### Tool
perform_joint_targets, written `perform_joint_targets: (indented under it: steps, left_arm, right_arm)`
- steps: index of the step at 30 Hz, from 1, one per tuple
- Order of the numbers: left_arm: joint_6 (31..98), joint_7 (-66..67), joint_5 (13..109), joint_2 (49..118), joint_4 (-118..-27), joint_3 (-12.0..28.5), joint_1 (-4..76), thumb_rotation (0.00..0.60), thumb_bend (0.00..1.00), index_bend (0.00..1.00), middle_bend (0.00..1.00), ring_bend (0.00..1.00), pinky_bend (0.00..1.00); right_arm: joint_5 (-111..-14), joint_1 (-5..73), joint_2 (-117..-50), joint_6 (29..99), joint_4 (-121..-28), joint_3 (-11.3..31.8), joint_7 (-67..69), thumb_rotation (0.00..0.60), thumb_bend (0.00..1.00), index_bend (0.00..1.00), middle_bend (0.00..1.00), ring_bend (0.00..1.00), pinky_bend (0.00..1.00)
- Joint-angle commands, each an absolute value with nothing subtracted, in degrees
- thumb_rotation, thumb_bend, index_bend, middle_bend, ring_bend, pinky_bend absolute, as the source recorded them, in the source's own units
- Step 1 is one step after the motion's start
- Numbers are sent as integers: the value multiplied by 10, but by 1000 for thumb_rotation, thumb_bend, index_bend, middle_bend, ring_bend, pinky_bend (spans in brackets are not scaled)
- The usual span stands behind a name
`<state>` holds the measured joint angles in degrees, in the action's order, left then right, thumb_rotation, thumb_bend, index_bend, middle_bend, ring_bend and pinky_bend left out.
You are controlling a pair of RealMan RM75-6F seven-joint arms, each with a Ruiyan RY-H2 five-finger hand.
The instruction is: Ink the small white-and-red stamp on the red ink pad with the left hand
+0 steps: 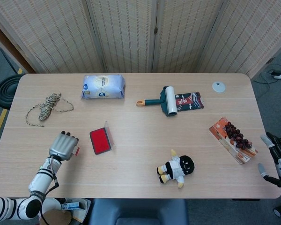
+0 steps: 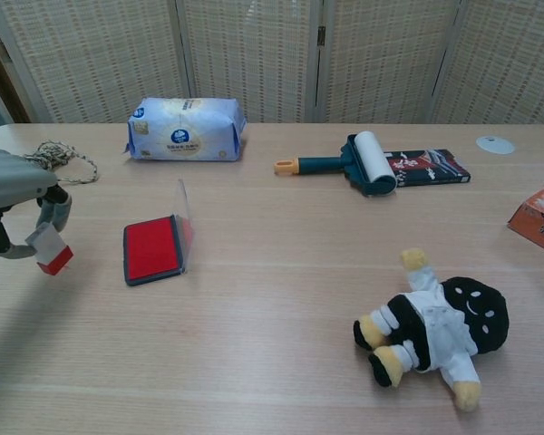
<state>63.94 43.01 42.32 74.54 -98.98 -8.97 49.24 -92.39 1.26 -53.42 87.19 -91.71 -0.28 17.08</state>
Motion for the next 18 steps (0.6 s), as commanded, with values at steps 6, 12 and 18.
perform_joint_targets:
  steps: [6,12,18]
  left_arm:
    - [627,432,433,765,-963,-85,474,600,297,655,439,278,256]
    - [615,428,440,771,-945,-79,463,600,297,655,439,277,256]
    - [611,416,454,773,-935,-76,448,600,297,655,439,278,256]
  right_arm:
    - [-933,9,-535,882,-919,-6,165,600,409,20,0,0,0]
    - [-934,9,-536,882,-920,-7,161,600,409,20,0,0,0]
    - [-934,11,-538,877,-922,-8,152,600,410,20,0,0,0]
